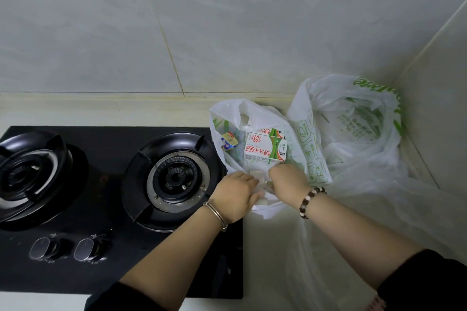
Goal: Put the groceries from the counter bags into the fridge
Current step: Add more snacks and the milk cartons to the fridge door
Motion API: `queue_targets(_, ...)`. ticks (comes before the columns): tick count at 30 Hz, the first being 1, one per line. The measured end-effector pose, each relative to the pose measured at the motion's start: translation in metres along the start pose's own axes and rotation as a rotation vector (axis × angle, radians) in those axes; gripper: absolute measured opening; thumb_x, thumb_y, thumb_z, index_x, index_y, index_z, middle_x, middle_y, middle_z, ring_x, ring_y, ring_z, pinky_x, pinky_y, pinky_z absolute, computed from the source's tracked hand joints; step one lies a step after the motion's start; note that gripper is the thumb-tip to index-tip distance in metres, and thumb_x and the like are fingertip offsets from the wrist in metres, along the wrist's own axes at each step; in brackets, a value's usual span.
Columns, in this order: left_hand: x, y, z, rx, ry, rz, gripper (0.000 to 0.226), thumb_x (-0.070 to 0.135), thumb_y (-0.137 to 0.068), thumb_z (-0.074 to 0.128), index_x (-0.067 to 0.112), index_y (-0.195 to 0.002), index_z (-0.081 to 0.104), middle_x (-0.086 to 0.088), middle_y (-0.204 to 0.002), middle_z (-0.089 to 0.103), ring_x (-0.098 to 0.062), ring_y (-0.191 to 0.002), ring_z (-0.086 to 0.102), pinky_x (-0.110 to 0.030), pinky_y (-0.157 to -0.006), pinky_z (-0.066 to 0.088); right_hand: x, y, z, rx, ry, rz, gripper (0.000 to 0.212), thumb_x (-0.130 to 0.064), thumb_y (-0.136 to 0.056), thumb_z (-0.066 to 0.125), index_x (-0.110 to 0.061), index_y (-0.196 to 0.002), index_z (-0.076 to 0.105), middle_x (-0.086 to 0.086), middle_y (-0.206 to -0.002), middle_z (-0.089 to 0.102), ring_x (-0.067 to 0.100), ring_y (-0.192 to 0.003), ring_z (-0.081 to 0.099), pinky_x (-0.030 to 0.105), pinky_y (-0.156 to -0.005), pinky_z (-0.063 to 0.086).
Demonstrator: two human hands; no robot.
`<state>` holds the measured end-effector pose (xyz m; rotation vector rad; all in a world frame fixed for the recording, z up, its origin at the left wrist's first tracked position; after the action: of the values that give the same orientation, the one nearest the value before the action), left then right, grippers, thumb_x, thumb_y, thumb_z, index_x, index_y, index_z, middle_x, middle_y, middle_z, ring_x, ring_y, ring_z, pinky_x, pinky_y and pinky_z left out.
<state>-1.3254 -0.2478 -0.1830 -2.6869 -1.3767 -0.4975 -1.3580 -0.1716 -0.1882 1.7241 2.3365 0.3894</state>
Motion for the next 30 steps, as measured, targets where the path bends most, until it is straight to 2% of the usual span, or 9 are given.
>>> queue_targets(3, -0.004, -0.019, -0.005, 0.063, 0.009, -0.063, 0.045, 0.034, -0.081, 0.036, 0.003, -0.084, 0.068, -0.012, -0.083, 0.068, -0.032, -0.079, 0.063, -0.035, -0.066, 0.053, 0.009, 0.006, -0.019, 0.09, -0.039, 0.04, 0.011, -0.017, -0.093, 0.049, -0.012, -0.088, 0.057, 0.01, -0.096, 0.065, 0.029, -0.087, 0.063, 0.029, -0.061, 0.041)
queue_targets(6, -0.006, -0.034, 0.0, 0.011, -0.032, -0.172, 0.033, 0.026, -0.089, 0.039, 0.004, -0.101, 0.061, -0.013, -0.106, 0.062, -0.031, -0.1, 0.055, -0.035, -0.073, 0.041, 0.018, 0.013, -0.031, 0.122, -0.084, 0.068, 0.011, -0.01, -0.092, 0.048, -0.011, -0.098, 0.058, 0.008, -0.095, 0.064, 0.028, -0.088, 0.062, 0.029, -0.061, 0.039)
queue_targets(9, -0.013, -0.043, 0.012, -0.088, -0.15, -0.277, 0.028, 0.022, -0.093, 0.043, 0.007, -0.112, 0.056, -0.01, -0.12, 0.056, -0.027, -0.112, 0.049, -0.035, -0.08, 0.039, 0.027, 0.02, -0.037, 0.167, -0.109, 0.076, 0.01, -0.005, -0.089, 0.047, -0.014, -0.089, 0.052, 0.007, -0.087, 0.06, 0.027, -0.077, 0.057, 0.028, -0.054, 0.033)
queue_targets(14, -0.019, -0.05, 0.024, -0.135, -0.164, -0.325, 0.029, 0.017, -0.089, 0.049, 0.009, -0.115, 0.057, -0.01, -0.123, 0.055, -0.027, -0.115, 0.048, -0.035, -0.086, 0.043, 0.035, 0.026, -0.036, 0.204, -0.152, 0.089, 0.011, -0.008, -0.089, 0.047, -0.013, -0.094, 0.055, 0.004, -0.089, 0.06, 0.022, -0.069, 0.048, 0.029, -0.056, 0.034)
queue_targets(20, -0.021, -0.052, 0.027, -0.155, -0.189, -0.309, 0.031, 0.017, -0.088, 0.053, 0.008, -0.117, 0.057, -0.01, -0.125, 0.052, -0.027, -0.118, 0.046, -0.036, -0.088, 0.042, 0.035, 0.029, -0.033, 0.2, -0.163, 0.089, 0.012, -0.009, -0.091, 0.047, -0.013, -0.097, 0.056, 0.004, -0.091, 0.059, 0.025, -0.079, 0.059, 0.029, -0.058, 0.036)
queue_targets(24, -0.023, -0.052, 0.023, -0.104, -0.118, -0.298, 0.039, 0.023, -0.086, 0.056, 0.01, -0.123, 0.053, -0.008, -0.124, 0.054, -0.026, -0.116, 0.048, -0.036, -0.089, 0.043, 0.035, 0.027, -0.034, 0.211, -0.203, 0.089, 0.014, -0.011, -0.092, 0.045, -0.013, -0.101, 0.055, 0.006, -0.092, 0.061, 0.027, -0.078, 0.059, 0.031, -0.059, 0.041)
queue_targets(28, -0.025, -0.05, 0.009, -0.015, -0.014, -0.306, 0.035, 0.027, -0.085, 0.055, 0.01, -0.115, 0.049, -0.01, -0.111, 0.061, -0.029, -0.102, 0.056, -0.035, -0.077, 0.044, 0.035, 0.029, -0.033, 0.208, -0.231, 0.085, 0.018, -0.016, -0.095, 0.041, -0.011, -0.109, 0.052, 0.01, -0.092, 0.063, 0.031, -0.08, 0.06, 0.034, -0.063, 0.044)
queue_targets(30, -0.023, -0.047, -0.004, 0.069, 0.066, -0.317, 0.035, 0.028, -0.087, 0.054, 0.011, -0.116, 0.051, -0.01, -0.109, 0.062, -0.03, -0.1, 0.058, -0.035, -0.077, 0.044, 0.036, 0.03, -0.034, 0.217, -0.241, 0.1, 0.02, -0.02, -0.096, 0.043, -0.01, -0.112, 0.05, 0.011, -0.092, 0.064, 0.032, -0.08, 0.06, 0.035, -0.062, 0.043)
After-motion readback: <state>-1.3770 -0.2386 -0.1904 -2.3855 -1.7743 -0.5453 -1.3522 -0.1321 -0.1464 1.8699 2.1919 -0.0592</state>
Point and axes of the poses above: each hand's wrist, its own y-axis away from the middle knuckle, its own z-axis out of the palm, x = y × z, the point moved 10 cm from there along -y, towards the middle knuckle
